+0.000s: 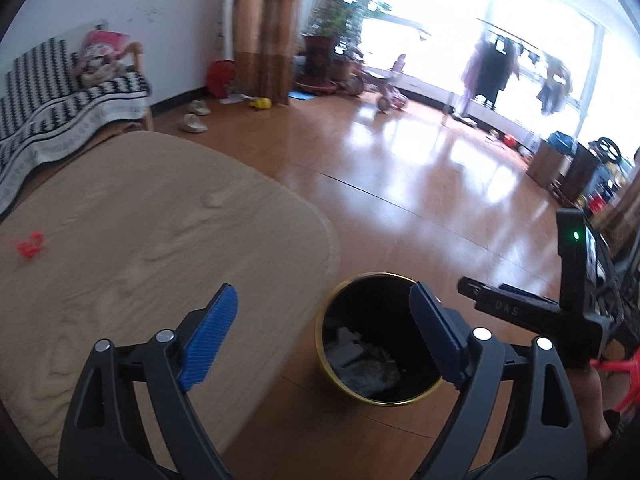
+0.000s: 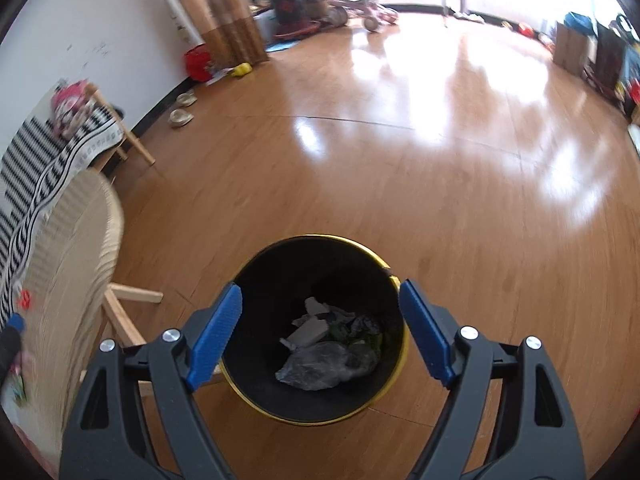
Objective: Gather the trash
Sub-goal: 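Return to the table and grasp the pink-purple toy figure with the right tool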
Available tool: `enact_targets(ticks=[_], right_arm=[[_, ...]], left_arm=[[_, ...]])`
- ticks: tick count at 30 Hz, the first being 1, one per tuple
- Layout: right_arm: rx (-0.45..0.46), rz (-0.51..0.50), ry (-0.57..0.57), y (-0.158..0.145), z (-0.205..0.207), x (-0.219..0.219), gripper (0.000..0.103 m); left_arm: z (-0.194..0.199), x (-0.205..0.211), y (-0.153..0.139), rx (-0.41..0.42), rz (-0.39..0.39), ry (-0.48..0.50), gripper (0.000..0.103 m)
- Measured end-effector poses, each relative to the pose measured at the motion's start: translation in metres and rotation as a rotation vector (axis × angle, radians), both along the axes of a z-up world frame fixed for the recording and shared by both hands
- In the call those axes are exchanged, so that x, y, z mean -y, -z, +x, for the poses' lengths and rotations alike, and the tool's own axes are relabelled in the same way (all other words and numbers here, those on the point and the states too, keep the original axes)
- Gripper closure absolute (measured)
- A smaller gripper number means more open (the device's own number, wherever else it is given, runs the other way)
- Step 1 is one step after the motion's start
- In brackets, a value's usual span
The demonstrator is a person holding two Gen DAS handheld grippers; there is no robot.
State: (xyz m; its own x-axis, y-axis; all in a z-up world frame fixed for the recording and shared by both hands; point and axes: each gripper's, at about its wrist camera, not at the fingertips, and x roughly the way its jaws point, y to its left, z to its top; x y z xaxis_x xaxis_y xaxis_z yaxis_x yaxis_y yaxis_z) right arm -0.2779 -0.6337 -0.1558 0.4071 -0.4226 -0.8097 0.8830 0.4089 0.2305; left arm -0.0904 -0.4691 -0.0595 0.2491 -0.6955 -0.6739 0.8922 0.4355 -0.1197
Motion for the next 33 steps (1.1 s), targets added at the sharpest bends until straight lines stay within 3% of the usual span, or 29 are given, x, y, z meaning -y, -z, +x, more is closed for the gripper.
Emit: enact_targets(ticks=[9,13,19,25,33], right_arm=[[0.027,-0.105,-0.212,-0.042,0.094,-0.066,0.021],[0.056,-0.087,-0.345,-0.054,0.155,-0.105,0.021],[0.078,-0.043,-0.574,-0.066,0.254,-0.183,0.019],[0.097,-0.007,-0.802,-0.071,0.358,-0.275,0.018],[0.121,-0.039,-0.963,-0.071,0.442,-0.356,0.014]], left_arm=[[0.108,-0.138,-0.023,0.03,0.021,-0.414,0.011],[0.158,-0.216,-0.022,0.026,0.066,-0.628,0.012],[0.209,-0.316,-0.019,-0.042,0.106,-0.86,0.011],[0.226,-0.389,-0.011,-0.115,0.09,-0.961,0.011],[0.234,-0.419,-0.001,-0.139,0.081,-0.972,0.011]])
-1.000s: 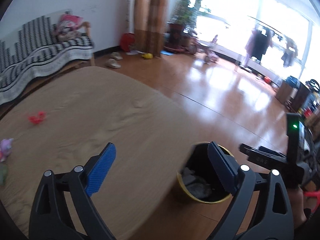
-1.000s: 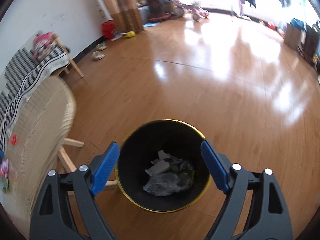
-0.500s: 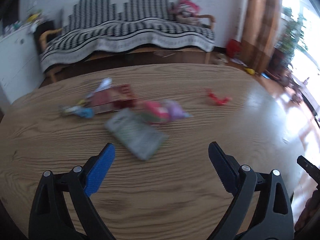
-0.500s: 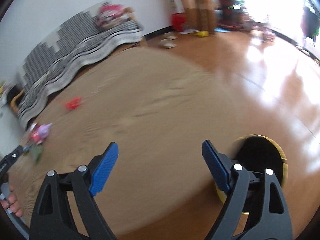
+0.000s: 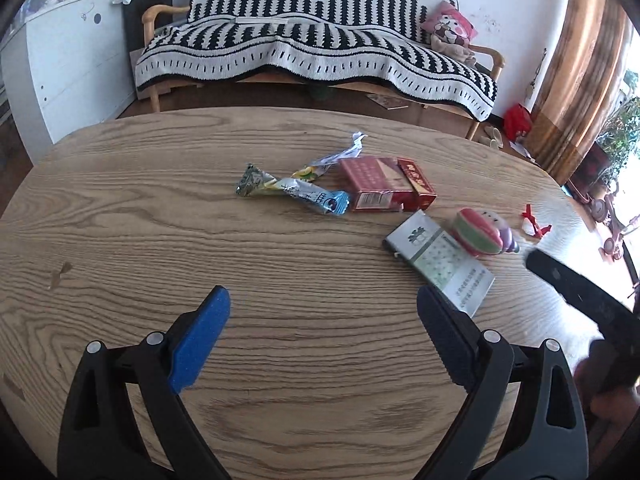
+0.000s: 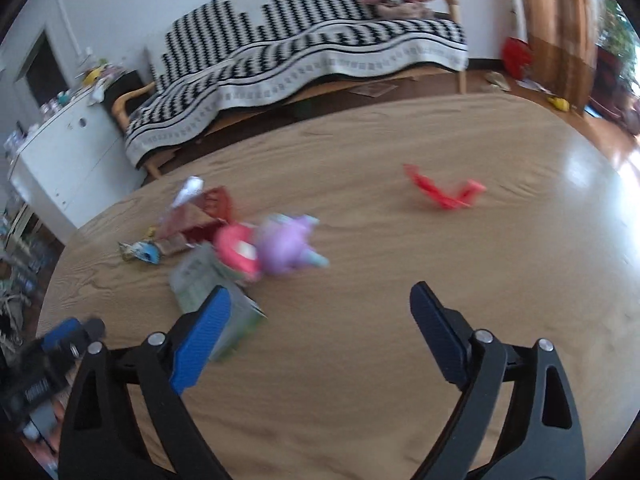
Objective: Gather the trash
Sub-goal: 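Return to the table and grasp the pink-purple toy figure with the right tool, then grasp the white-green cigarette pack with the left tool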
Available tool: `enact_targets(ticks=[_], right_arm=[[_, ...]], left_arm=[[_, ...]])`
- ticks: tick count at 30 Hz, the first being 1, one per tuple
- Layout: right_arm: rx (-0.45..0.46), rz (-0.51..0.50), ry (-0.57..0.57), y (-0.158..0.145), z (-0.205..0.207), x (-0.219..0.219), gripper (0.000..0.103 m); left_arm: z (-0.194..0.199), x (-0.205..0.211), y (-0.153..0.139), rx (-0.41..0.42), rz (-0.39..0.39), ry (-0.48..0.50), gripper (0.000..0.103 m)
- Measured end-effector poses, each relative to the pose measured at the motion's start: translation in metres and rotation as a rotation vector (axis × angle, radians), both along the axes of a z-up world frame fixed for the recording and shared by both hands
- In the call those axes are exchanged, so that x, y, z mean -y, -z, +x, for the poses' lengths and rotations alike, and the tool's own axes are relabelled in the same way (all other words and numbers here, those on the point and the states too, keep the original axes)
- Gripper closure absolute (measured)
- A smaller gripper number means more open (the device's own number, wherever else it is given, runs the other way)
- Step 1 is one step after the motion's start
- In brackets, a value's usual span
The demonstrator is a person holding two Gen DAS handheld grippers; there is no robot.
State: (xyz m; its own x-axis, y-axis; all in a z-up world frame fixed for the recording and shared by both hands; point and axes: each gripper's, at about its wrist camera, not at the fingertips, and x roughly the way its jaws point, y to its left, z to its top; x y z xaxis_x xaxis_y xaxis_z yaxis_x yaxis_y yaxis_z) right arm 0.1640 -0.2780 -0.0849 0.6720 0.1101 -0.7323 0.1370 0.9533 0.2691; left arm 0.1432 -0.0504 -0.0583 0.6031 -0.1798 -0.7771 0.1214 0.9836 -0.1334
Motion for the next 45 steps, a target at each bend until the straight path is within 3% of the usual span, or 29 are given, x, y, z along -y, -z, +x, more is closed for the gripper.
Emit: enact_targets(ticks=[9,10,11,12,16,22,29,36,37,40,45], right_arm=[[-0.046,-0.024,-0.073,0.018,0.055,-0.03,0.012],[-0.054,-0.026,-0.074,0.02,0.056,-0.029,0.02],[-0.061,-0.028,-0.078,0.021,0.059,-0.028,0.034],[-0.051,-0.014,-0.082,0.019,0.058,-0.026,0.036],[0.003,0.011,-0.053,0.004,0.041,-0.006,0.043],[0.05,0.014,0.005,-0.009,0.009,0.03,0.044],[0.064,0.008,0.057,-0.006,-0.025,0.067,0.044],[0.067,-0.002,0.087,-0.004,-0.056,0.092,0.043],[0.068,-0.002,0.094,-0.005,-0.062,0.097,0.044],[0.074,-0.002,0.112,-0.007,-0.073,0.106,0.044],[0.08,0.007,0.145,-0.013,-0.097,0.12,0.043]], left_arm=[[0.015,0.02,0.013,-0.046,-0.01,0.006,0.011],[0.016,0.025,0.013,-0.048,-0.009,0.009,0.011],[0.017,0.03,0.014,-0.048,-0.006,0.009,0.011],[0.019,0.034,0.015,-0.05,-0.002,0.007,0.011],[0.026,0.049,0.019,-0.061,-0.005,-0.004,0.011],[0.043,0.078,0.026,-0.067,-0.001,-0.079,0.011],[0.057,0.11,0.041,-0.152,-0.049,-0.169,0.01],[0.056,0.131,0.042,-0.142,-0.02,-0.219,0.01],[0.056,0.132,0.042,-0.141,-0.01,-0.215,0.012],[0.051,0.134,0.039,-0.119,0.025,-0.233,0.04],[0.044,0.127,0.037,-0.14,-0.036,-0.236,0.046]])
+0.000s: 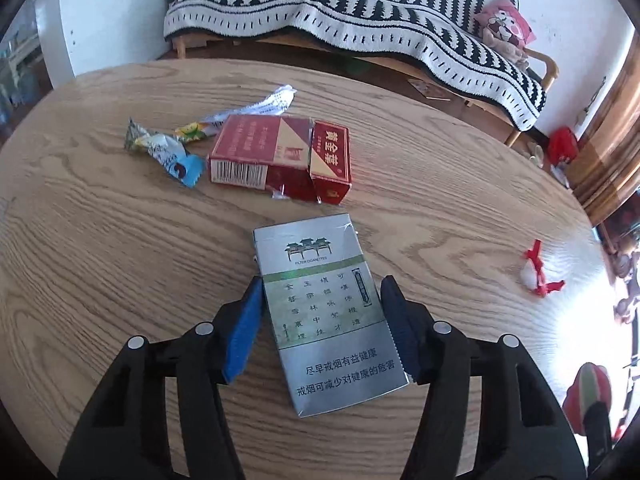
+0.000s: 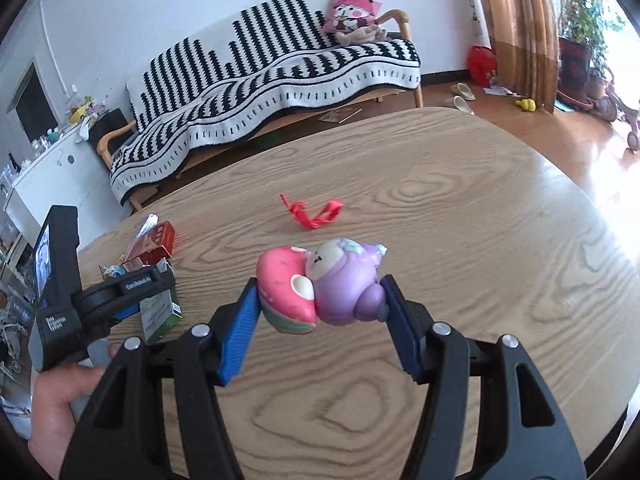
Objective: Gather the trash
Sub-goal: 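Grasp the white-green cigarette pack with the left tool, then carry cigarette pack and toy figure to the bin and open both tools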
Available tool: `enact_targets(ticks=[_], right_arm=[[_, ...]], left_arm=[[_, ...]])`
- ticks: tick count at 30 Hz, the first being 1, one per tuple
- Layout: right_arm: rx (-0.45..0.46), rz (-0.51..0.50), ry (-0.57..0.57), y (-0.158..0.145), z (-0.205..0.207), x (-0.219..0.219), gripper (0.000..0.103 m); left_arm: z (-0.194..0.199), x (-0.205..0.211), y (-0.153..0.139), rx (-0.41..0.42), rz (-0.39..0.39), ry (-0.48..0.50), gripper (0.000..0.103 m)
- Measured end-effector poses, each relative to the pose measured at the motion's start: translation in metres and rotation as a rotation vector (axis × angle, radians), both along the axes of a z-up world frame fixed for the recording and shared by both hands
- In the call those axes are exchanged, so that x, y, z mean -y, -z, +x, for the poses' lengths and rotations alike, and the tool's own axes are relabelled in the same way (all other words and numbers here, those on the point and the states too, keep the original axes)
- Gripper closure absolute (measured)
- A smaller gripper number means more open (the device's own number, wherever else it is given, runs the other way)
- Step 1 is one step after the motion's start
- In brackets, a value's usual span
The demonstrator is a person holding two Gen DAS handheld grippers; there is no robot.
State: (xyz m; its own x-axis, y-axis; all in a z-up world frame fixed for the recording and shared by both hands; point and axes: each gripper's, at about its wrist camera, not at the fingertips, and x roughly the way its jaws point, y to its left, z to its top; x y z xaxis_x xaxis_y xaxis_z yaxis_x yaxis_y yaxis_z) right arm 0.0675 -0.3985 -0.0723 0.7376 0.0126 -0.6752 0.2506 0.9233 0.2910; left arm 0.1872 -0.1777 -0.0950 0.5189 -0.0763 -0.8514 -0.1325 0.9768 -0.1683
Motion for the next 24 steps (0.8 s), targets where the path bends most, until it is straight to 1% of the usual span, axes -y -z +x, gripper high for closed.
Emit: enact_targets(ticks=[3,6,9,12,13,15,16,18,22,24], right_arm=[[0.005,-0.012,0.025,-0.005,-0.019,0.009,0.044],[0.015,-0.013,0.072,-0.009,-0.044,0.025,0.044],[0.02,-0.03,0.138,-0.012,-0.076,0.049,0.043],[0.013,-0.053,0.24,-0.009,-0.122,0.085,0.043],[0.011,-0.051,0.263,-0.007,-0.132,0.092,0.043],[-0.007,-0.063,0.344,0.001,-0.169,0.116,0.043],[-0.026,-0.078,0.392,0.007,-0.192,0.129,0.043],[-0.055,-0.089,0.455,0.019,-0.223,0.146,0.043],[-0.096,-0.062,0.57,0.042,-0.286,0.178,0.043],[-0.115,-0.046,0.62,0.05,-0.314,0.189,0.043]], left_arm=[[-0.008,0.003,-0.005,0.007,-0.002,0.024,0.046],[-0.021,0.015,-0.012,0.018,-0.022,0.077,0.046],[-0.042,0.037,-0.019,0.022,-0.048,0.157,0.046],[-0.068,0.073,-0.027,0.054,-0.043,0.266,0.046],[-0.08,0.089,-0.031,0.073,-0.041,0.317,0.046],[-0.098,0.113,-0.036,0.1,-0.042,0.393,0.046],[-0.11,0.129,-0.039,0.117,-0.045,0.441,0.046],[-0.134,0.154,-0.042,0.147,-0.048,0.534,0.046],[-0.192,0.211,-0.048,0.232,-0.05,0.743,0.046],[-0.215,0.232,-0.048,0.248,-0.066,0.828,0.046]])
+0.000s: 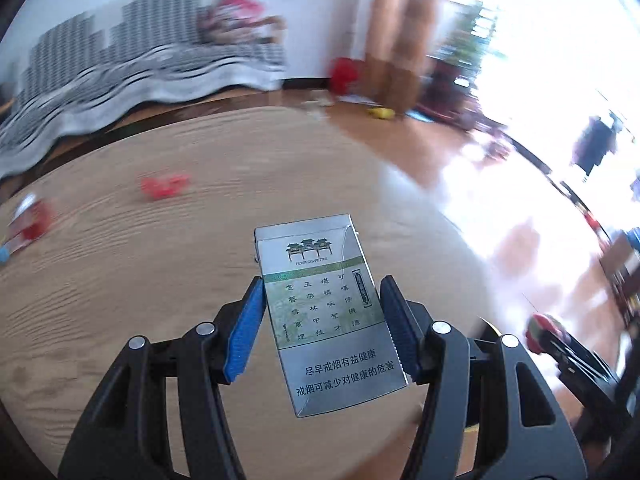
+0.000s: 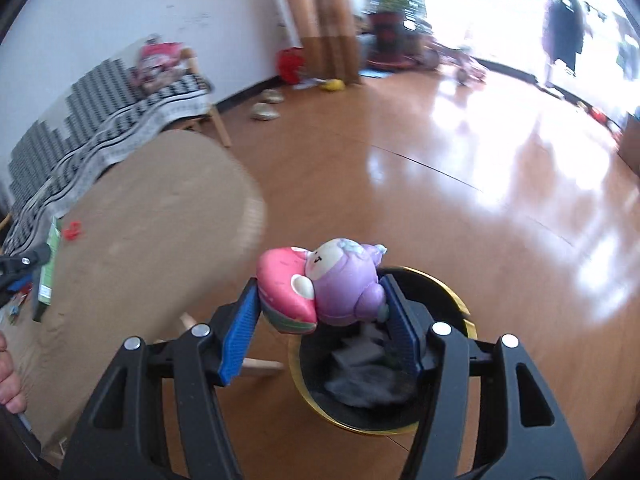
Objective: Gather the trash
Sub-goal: 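Carry cigarette pack and toy figure to the bin and open both tools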
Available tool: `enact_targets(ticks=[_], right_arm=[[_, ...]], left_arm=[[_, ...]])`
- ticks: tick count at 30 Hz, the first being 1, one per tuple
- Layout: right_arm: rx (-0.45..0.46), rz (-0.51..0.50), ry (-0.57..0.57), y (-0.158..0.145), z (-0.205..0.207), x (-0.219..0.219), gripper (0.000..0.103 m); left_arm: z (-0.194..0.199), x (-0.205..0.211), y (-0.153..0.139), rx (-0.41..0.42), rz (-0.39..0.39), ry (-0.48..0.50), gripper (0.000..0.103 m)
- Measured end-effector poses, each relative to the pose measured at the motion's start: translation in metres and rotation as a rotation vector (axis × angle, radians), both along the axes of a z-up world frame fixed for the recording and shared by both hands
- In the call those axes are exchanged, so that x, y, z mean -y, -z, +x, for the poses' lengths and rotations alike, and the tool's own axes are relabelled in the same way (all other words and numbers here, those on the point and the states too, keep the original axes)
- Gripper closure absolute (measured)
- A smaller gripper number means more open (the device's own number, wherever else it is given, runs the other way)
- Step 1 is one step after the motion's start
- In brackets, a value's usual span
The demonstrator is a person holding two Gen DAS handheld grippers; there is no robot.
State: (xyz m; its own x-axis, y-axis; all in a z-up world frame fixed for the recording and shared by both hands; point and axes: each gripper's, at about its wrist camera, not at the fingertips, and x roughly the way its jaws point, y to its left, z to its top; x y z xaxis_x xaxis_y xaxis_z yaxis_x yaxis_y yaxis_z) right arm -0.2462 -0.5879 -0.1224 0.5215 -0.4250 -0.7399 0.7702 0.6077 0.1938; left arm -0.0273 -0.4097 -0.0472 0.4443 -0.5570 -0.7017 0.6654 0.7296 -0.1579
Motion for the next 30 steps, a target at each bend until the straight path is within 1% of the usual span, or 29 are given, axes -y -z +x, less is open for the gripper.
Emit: enact_targets(ticks=[2,6,9,12,14,16,19,24,30], right_arm=[[0.001,0.027,0.047,0.008,-0.025,0.01,0.043],[0.015,0.075,0.101,0.017,-0.056,0.02,0.043],[0.022,0.107,0.129,0.024,-0.071,0.025,0.043],[0.021,0.13,0.146,0.029,-0.075,0.031,0.043],[0.024,0.14,0.15,0.029,-0.076,0.03,0.043],[0.027,0.141,0.149,0.027,-0.07,0.029,0.043],[0.018,0.133,0.143,0.028,-0.066,0.03,0.043],[0.021,0.133,0.152,0.029,-0.066,0.035,0.043],[0.026,0.13,0.175,0.028,-0.07,0.035,0.043]], left_arm=[[-0.025,0.022,0.004,0.01,-0.01,0.092,0.046],[-0.068,0.058,0.017,0.017,-0.019,0.265,0.046],[-0.089,0.079,0.03,0.009,-0.012,0.368,0.046],[-0.1,0.093,0.043,-0.009,0.002,0.434,0.046],[-0.108,0.106,0.049,-0.026,0.007,0.467,0.046],[-0.116,0.113,0.053,-0.022,0.014,0.491,0.046],[-0.122,0.119,0.058,-0.041,0.017,0.516,0.046],[-0.121,0.131,0.064,-0.041,0.029,0.546,0.046],[-0.131,0.14,0.067,-0.053,0.018,0.562,0.045]])
